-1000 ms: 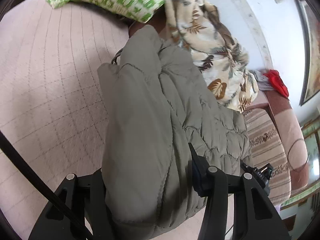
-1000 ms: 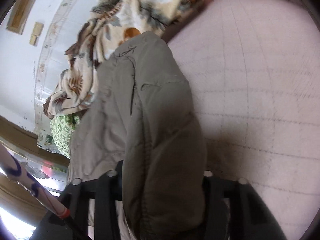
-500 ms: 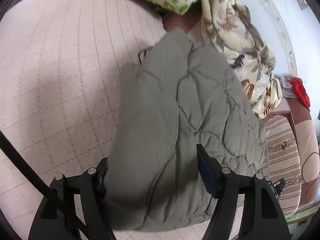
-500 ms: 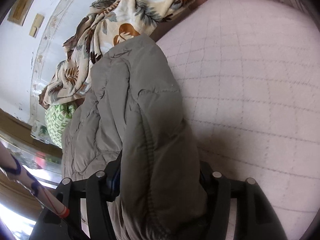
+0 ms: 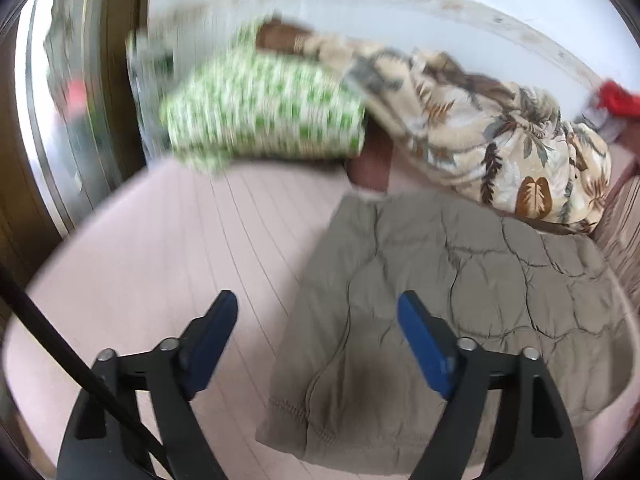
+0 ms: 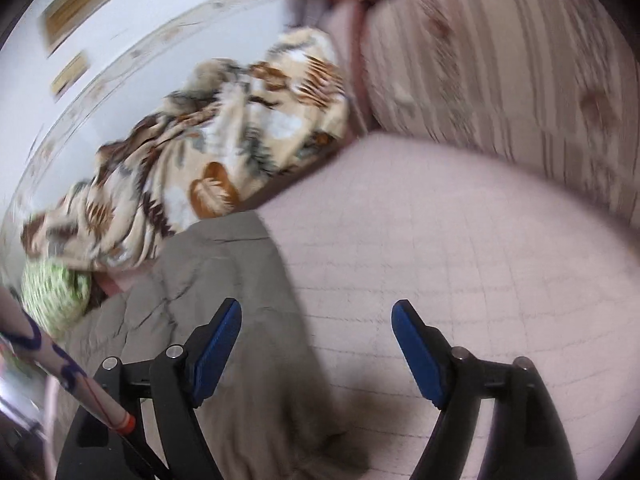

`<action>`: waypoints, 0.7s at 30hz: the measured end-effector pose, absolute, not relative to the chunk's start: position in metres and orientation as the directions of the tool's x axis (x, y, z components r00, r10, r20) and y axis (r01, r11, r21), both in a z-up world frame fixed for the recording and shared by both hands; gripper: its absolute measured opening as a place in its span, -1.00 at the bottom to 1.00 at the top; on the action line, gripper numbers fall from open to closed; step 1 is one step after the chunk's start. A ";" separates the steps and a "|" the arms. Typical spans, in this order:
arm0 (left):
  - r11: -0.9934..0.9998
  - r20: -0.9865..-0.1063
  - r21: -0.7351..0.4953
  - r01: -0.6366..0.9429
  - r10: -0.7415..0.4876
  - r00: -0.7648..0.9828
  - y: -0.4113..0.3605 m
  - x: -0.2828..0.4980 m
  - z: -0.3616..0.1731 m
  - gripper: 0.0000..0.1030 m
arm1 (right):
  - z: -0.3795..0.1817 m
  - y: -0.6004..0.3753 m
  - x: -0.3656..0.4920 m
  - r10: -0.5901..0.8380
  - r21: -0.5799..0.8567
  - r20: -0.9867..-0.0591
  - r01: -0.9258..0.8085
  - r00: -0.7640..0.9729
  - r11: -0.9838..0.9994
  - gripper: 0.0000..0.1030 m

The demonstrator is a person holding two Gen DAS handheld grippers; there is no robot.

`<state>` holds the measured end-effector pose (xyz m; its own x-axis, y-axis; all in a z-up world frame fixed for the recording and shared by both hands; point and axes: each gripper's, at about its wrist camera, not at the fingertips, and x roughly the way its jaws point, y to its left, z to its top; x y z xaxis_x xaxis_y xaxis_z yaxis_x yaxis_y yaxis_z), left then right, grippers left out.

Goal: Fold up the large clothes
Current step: 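Release the jacket and pull both tools back from the bed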

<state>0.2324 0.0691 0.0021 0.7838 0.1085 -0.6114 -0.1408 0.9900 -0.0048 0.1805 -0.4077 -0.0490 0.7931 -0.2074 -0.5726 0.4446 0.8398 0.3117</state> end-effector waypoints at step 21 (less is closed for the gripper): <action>0.995 -0.514 -0.096 0.040 -0.084 0.854 0.019 0.087 0.057 0.83 | -0.042 -0.311 0.157 -0.247 0.086 -0.609 0.373 0.754 0.924 0.65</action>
<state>0.0871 0.0194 0.0572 0.8537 -0.0836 -0.5140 0.0398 0.9946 -0.0957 0.1575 -0.3108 -0.0416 0.7539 -0.2474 -0.6086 0.3726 0.9240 0.0860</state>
